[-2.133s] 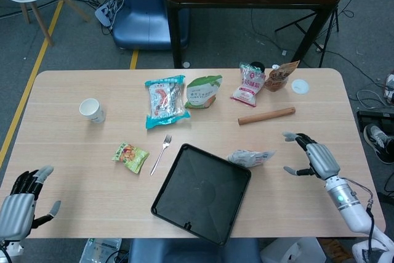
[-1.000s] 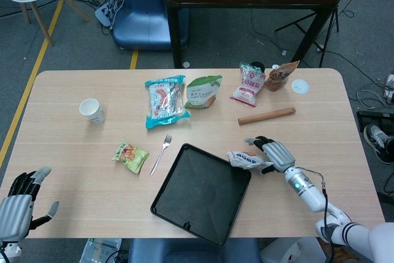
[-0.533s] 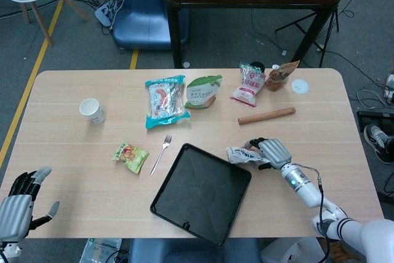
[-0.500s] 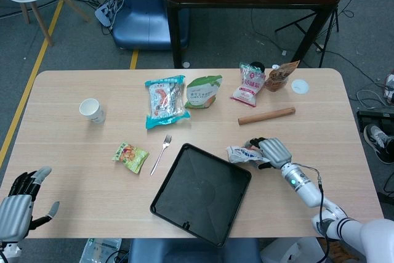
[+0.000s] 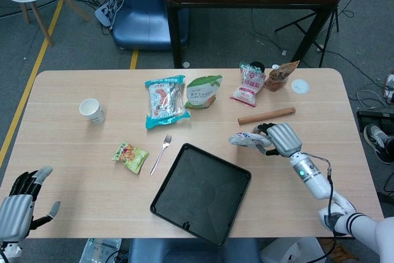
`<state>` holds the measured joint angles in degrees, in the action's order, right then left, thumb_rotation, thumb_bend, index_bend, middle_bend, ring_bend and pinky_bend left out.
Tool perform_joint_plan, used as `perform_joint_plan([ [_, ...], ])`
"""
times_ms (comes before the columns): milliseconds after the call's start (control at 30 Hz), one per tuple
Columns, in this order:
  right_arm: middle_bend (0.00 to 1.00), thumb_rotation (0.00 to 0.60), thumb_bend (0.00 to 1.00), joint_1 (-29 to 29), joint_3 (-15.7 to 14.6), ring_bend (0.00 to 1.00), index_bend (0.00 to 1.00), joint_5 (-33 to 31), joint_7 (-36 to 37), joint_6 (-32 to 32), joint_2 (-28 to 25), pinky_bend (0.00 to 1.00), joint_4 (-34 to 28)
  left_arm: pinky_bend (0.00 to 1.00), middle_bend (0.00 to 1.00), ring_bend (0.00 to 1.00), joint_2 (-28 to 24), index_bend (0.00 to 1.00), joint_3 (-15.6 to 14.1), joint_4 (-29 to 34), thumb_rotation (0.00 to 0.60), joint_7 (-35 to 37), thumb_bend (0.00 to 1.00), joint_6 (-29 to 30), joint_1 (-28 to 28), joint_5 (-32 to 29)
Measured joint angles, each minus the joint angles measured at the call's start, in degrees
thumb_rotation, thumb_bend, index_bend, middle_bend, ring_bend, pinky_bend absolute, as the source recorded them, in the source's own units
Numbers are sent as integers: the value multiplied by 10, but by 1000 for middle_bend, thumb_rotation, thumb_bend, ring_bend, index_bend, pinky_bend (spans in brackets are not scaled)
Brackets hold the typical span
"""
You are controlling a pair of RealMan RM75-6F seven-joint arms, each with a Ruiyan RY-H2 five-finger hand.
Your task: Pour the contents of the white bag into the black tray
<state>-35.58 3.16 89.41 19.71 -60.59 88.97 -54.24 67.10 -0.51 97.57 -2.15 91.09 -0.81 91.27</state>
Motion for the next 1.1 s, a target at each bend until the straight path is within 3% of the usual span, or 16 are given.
perform_joint_plan([
  [300, 864, 600, 1000, -37, -4, 763, 912, 61, -165, -14, -100, 928, -138, 46, 135, 111, 0, 119, -1, -2, 600, 1, 287, 4, -3, -2],
  [567, 870, 600, 1000, -98, 0, 767, 920, 106, -390, 57, -181, 928, -267, 47, 135, 111, 3, 119, -1, -4, 600, 3, 288, 9, -5, 3],
  [833, 879, 600, 1000, -168, 11, 767, 935, 145, -603, 173, -202, 928, -321, 46, 135, 111, 4, 119, 1, -10, 600, 12, 288, 16, -7, 3],
  [1100, 884, 600, 1000, -213, 31, 767, 947, 137, -727, 266, -190, 928, -343, 46, 135, 111, 5, 119, 4, -21, 600, 28, 288, 19, -9, 0],
])
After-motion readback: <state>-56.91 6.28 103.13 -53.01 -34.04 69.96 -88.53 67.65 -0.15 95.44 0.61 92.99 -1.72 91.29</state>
